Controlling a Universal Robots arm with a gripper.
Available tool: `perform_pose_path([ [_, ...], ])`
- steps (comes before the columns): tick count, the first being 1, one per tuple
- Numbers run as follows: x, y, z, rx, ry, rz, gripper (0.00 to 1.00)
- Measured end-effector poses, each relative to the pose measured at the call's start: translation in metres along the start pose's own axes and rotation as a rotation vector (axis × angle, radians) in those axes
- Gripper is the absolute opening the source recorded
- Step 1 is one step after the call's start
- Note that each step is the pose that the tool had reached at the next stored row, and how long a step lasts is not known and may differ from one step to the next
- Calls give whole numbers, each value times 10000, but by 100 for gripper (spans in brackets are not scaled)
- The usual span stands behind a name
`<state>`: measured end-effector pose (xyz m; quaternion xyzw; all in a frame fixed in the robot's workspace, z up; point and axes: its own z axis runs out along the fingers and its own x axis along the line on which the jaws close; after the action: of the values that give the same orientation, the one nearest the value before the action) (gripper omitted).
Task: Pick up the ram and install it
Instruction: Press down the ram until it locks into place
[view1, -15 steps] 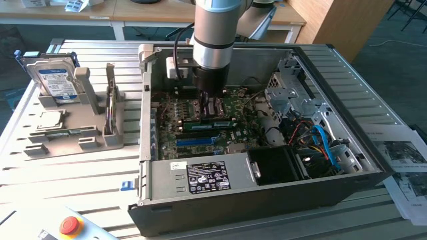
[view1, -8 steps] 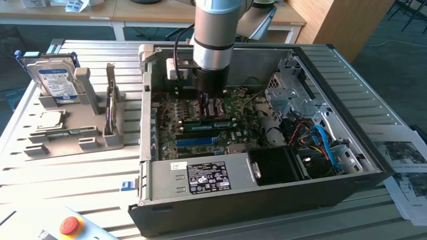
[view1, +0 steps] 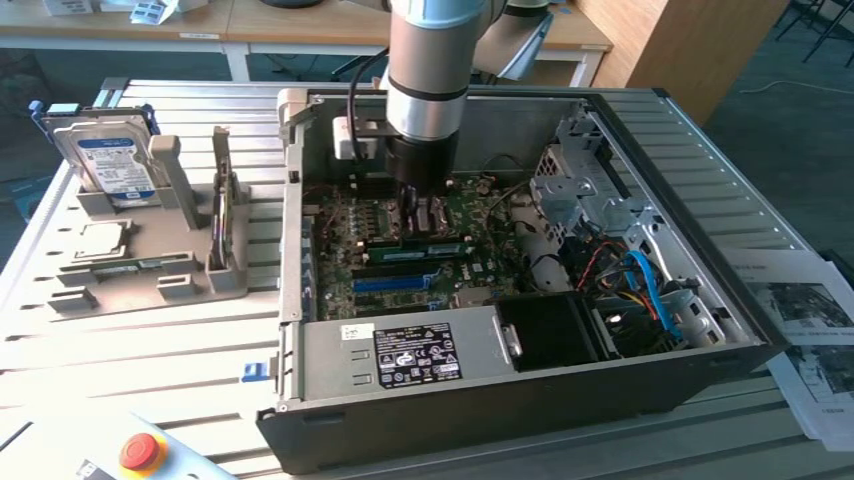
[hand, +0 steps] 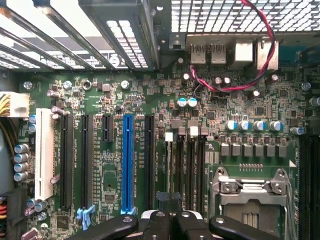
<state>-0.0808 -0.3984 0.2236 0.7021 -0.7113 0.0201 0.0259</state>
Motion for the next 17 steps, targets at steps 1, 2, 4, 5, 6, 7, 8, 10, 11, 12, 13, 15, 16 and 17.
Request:
perform_pose_path([
  [1, 4, 2, -26, -15, 18, 0, 10],
  [2, 7, 3, -47, -20, 24, 0, 10],
  [4, 9, 4, -78, -21, 24, 1, 10],
  [5, 10, 4, -92, -23, 26, 2, 10],
  [6, 11, 4, -105, -22, 25, 1, 10],
  [7, 12, 4, -121, -22, 26, 1, 10],
  [8, 13, 5, -140, -22, 27, 1, 10],
  [10, 16, 5, -188, -23, 27, 2, 10],
  [11, 18, 5, -217, -22, 27, 1, 10],
  [12, 20, 6, -247, -23, 28, 2, 10],
  [13, 22, 6, -276, -23, 28, 1, 10],
  [15, 25, 6, -334, -23, 30, 1, 10],
  [16, 28, 6, -363, -23, 32, 1, 10],
  [17, 29, 7, -390, -23, 32, 2, 10],
])
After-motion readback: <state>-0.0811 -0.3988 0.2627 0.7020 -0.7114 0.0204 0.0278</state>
